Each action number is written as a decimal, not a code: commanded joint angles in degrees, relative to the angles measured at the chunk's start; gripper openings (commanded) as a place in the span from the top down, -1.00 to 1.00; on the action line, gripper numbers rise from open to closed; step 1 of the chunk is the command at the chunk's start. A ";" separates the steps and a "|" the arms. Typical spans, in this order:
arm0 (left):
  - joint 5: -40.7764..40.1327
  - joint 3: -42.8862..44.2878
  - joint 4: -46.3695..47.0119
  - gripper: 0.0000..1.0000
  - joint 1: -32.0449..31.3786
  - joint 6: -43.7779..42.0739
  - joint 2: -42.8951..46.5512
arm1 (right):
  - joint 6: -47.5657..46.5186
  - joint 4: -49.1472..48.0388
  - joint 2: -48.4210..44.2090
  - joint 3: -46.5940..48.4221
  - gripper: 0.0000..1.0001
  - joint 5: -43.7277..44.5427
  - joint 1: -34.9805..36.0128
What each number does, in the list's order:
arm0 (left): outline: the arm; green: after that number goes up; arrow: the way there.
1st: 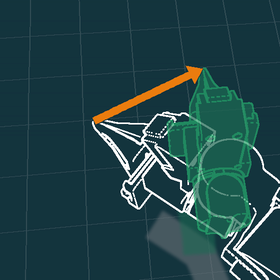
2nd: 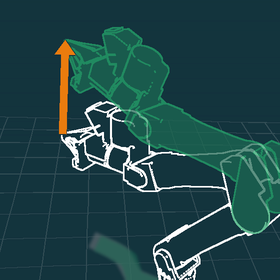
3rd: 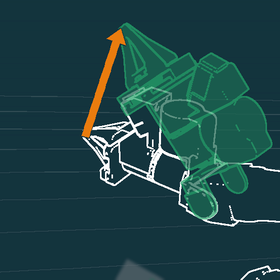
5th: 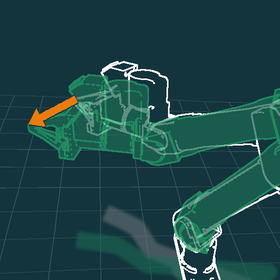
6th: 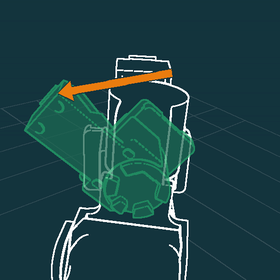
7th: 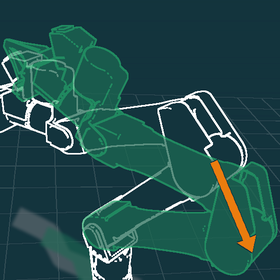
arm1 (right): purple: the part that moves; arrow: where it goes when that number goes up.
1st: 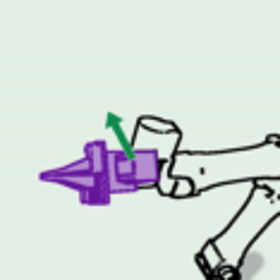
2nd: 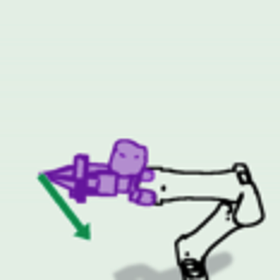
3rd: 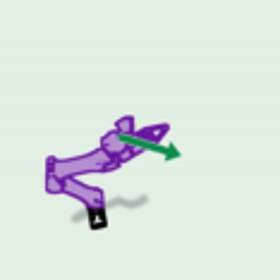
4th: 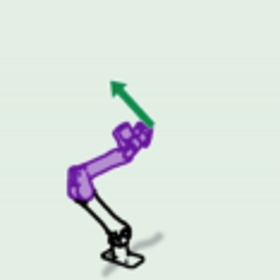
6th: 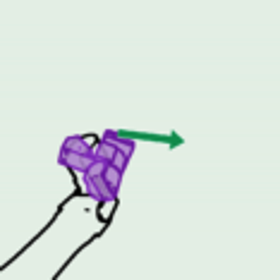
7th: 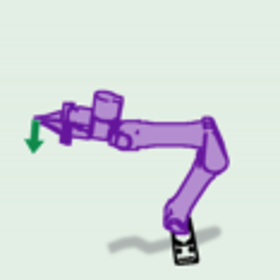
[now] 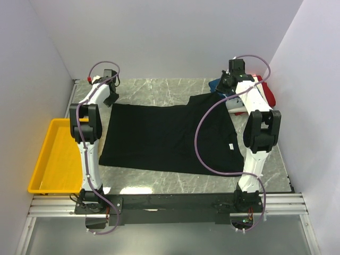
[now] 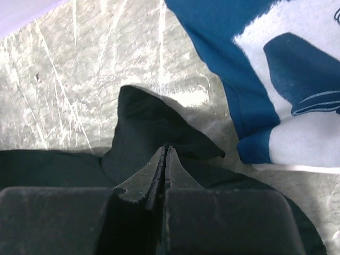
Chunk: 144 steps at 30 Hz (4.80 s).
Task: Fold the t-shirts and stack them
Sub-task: Fold the tshirt
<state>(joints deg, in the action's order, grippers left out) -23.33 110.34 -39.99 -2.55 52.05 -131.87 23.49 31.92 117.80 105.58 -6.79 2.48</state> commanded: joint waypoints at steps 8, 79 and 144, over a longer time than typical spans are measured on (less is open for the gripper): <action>-1.80 9.54 -2.99 -0.11 -1.76 0.06 -4.27 | 0.95 -3.44 -1.96 -2.04 1.00 -1.83 -0.37; -0.84 -38.88 10.98 0.99 -1.50 8.59 32.28 | 13.78 -20.32 -46.77 -59.87 1.00 -3.40 -2.04; 22.45 -31.62 30.14 -0.27 -29.43 -5.20 27.67 | 7.63 -19.70 -28.25 -49.95 0.05 2.31 -0.02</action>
<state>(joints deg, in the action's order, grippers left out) -5.80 73.19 -13.74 -28.86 50.61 -100.51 32.45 12.43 87.83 52.80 -5.76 2.96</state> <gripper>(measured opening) 0.639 0.480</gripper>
